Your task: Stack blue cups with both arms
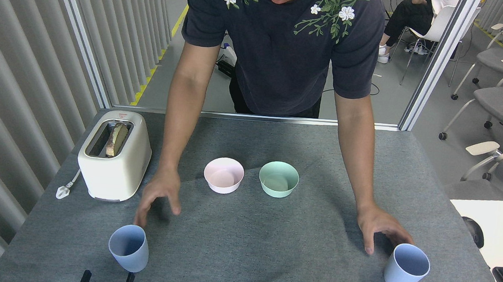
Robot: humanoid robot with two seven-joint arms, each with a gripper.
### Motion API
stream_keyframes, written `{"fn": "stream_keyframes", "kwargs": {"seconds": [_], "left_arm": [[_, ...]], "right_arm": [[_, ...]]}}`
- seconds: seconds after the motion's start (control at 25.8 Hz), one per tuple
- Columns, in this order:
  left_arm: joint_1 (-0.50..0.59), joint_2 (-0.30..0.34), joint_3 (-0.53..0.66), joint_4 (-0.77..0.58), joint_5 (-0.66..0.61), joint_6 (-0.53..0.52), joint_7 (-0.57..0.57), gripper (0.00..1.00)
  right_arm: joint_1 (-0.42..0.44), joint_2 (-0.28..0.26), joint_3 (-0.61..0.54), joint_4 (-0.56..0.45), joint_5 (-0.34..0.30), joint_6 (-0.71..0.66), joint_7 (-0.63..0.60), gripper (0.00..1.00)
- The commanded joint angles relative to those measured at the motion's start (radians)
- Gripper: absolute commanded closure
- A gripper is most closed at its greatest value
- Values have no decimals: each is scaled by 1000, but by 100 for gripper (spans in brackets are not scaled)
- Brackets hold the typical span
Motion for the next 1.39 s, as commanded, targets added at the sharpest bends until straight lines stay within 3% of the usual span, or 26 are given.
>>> {"fn": "stream_keyframes", "kwargs": {"seconds": [0.0, 0.31, 0.74, 1.36], "left_arm": [[0, -2, -4, 2, 0, -1, 0, 0], [-13, -14, -20, 22, -2, -1, -3, 0], [-145, -35, -30, 186, -2, 13, -11, 0], [-254, -69, -43, 267, 4, 1, -12, 0]], "right_arm": [[-1, 0, -1, 1, 0, 0, 2, 0], [1, 0, -1, 1, 0, 0, 2, 0], [2, -1, -1, 2, 0, 0, 0, 0], [4, 0, 1, 7, -2, 0, -2, 0]]}}
